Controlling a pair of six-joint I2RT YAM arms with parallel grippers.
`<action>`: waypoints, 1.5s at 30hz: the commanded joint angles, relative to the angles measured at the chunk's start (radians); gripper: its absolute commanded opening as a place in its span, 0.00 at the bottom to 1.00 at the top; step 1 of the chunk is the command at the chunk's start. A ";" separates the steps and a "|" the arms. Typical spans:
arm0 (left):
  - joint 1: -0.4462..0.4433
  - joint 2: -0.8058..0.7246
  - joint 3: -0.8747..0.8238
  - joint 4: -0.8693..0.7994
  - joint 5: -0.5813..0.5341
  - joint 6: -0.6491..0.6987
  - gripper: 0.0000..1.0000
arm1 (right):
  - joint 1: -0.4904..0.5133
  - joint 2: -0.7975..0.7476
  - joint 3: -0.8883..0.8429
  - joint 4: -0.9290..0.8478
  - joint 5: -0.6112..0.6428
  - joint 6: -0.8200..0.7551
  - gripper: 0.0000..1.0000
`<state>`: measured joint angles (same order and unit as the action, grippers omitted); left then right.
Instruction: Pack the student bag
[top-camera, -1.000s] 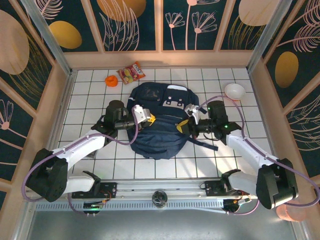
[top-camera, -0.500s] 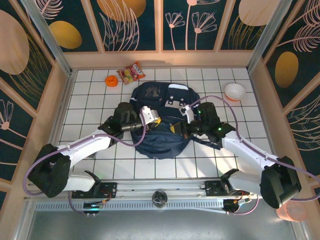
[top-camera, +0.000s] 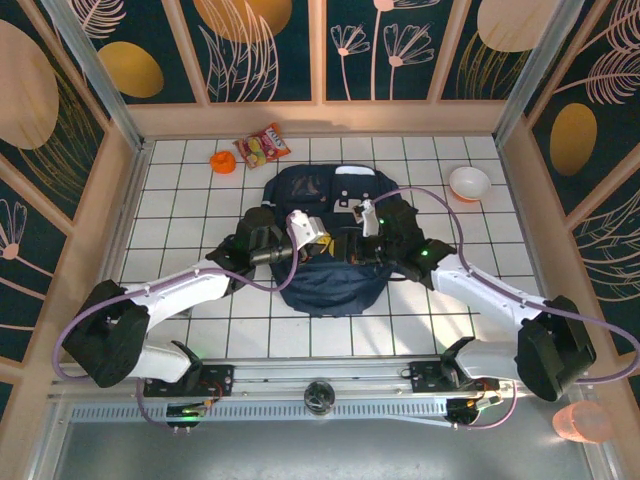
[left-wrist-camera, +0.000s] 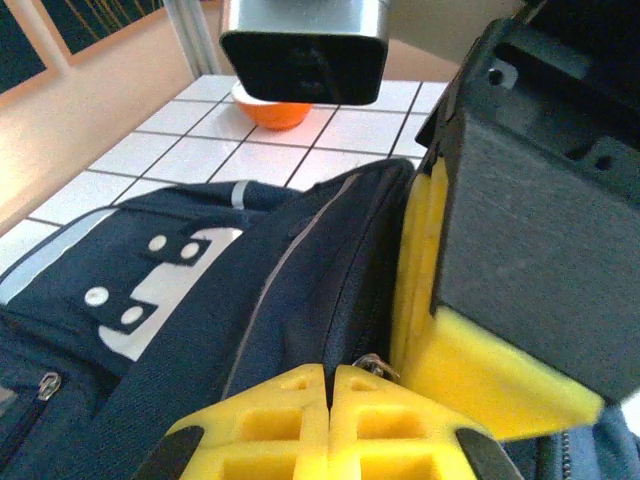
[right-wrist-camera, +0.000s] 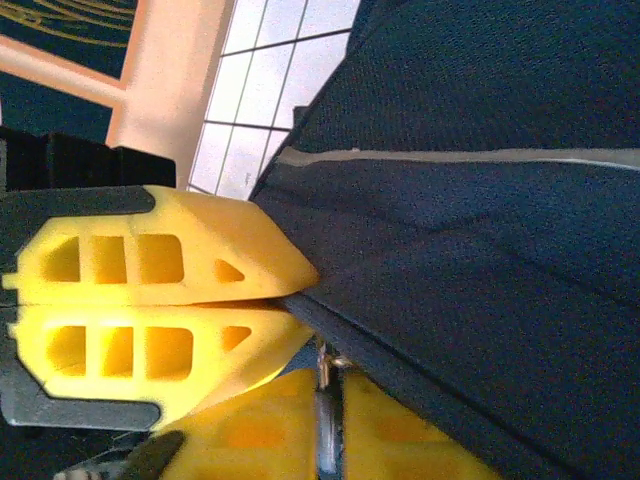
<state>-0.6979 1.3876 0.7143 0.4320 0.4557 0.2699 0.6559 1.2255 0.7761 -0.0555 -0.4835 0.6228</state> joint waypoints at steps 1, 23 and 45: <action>-0.023 -0.019 -0.001 0.194 0.050 -0.054 0.00 | -0.006 -0.072 0.025 -0.081 0.072 0.081 0.29; -0.023 -0.029 -0.012 0.214 0.142 -0.046 0.00 | -0.174 -0.275 -0.143 0.035 0.052 0.356 0.57; 0.018 -0.029 -0.006 0.089 0.160 0.179 0.00 | -0.153 -0.291 -0.268 0.235 0.222 0.601 0.01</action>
<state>-0.7052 1.3876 0.6861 0.4873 0.5491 0.3698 0.4992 0.9688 0.5323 0.1421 -0.3759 1.2034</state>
